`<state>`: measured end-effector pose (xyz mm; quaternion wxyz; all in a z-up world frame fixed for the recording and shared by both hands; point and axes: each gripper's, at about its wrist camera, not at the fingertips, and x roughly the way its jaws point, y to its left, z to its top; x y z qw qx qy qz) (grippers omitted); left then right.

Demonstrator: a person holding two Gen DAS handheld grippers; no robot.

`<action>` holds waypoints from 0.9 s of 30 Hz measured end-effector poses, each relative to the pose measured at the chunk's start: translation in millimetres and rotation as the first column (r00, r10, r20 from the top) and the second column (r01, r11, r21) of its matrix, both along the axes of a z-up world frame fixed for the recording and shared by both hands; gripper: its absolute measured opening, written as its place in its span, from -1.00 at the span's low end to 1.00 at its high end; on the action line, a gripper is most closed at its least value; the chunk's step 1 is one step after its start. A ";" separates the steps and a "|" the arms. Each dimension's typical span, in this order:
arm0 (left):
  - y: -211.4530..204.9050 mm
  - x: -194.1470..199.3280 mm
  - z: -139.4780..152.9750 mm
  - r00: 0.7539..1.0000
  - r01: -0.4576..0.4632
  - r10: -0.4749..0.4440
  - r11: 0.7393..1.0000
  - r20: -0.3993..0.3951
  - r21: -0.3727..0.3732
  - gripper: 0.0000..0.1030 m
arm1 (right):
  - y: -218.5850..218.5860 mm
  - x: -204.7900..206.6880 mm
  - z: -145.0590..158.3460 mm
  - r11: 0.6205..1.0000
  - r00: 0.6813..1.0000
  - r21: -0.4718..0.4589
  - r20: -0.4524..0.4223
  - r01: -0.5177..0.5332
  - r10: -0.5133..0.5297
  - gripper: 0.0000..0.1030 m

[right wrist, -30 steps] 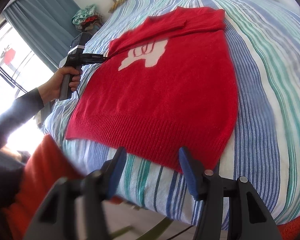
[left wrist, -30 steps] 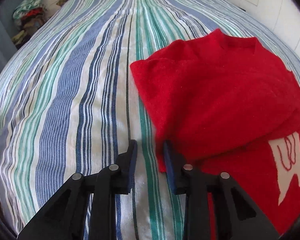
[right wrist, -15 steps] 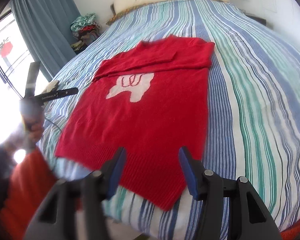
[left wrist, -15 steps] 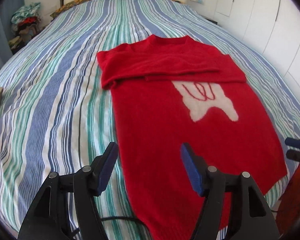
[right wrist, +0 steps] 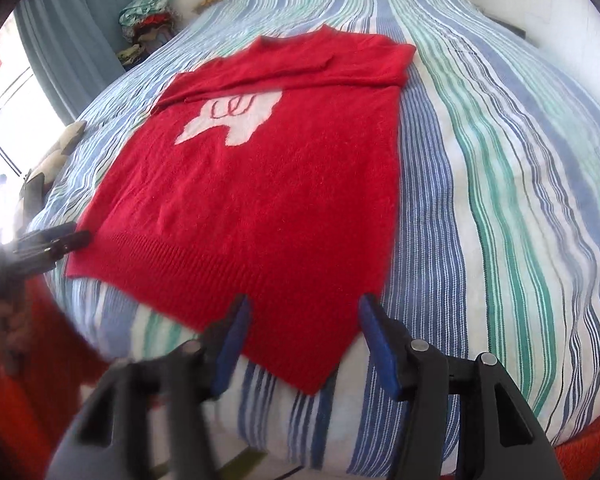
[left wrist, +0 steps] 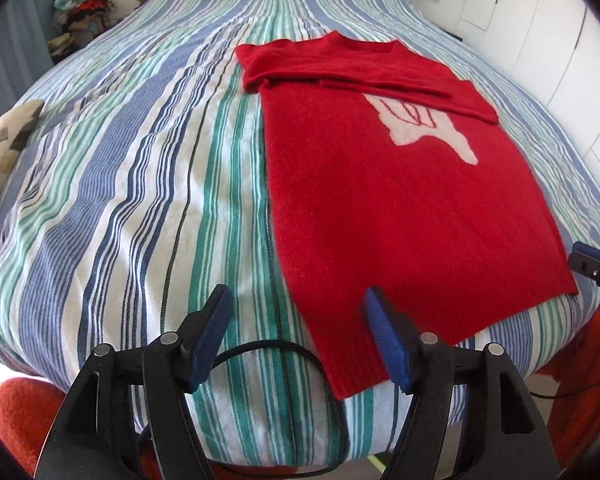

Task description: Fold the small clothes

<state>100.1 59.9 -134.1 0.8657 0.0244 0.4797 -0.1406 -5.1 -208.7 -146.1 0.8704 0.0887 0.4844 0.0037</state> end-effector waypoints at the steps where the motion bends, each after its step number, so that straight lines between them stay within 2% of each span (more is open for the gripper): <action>1: 1.8 -1.1 4.4 1.000 -0.012 0.012 1.000 0.005 -0.009 0.45 | -1.0 -3.0 6.2 1.000 1.000 -0.002 0.025 0.015 -0.015 0.09; 5: 5.3 -7.9 30.1 0.998 -0.049 0.050 0.998 0.035 -0.045 0.53 | -3.3 -10.1 29.8 0.998 0.992 -0.010 0.109 0.062 -0.060 0.10; 12: -4.2 -30.5 88.9 0.989 -0.061 0.069 0.996 0.128 -0.064 0.73 | -10.2 -16.6 54.3 0.993 0.976 -0.003 0.186 0.116 -0.114 0.20; 14: -7.0 -37.8 102.3 0.985 -0.071 0.080 0.996 0.152 -0.062 0.84 | -13.6 -22.4 62.6 0.991 0.967 0.002 0.218 0.133 -0.131 0.28; 16: -9.4 -41.4 110.7 0.982 -0.085 0.091 0.995 0.164 -0.047 0.86 | -17.0 -26.7 69.3 0.989 0.959 0.004 0.245 0.148 -0.144 0.37; 20: -13.8 -38.7 105.9 0.982 -0.100 0.101 0.995 0.157 -0.013 0.89 | -20.8 -28.6 73.1 0.988 0.956 0.023 0.252 0.152 -0.153 0.37; 24: -17.4 -28.4 80.1 0.987 -0.102 0.099 0.994 0.127 0.024 0.89 | -22.3 -27.1 69.6 0.988 0.959 0.021 0.237 0.154 -0.154 0.37; 27: -22.6 -23.8 59.9 0.988 -0.091 0.078 0.992 0.133 0.090 0.89 | -23.9 -25.3 65.2 0.986 0.960 0.020 0.224 0.168 -0.168 0.37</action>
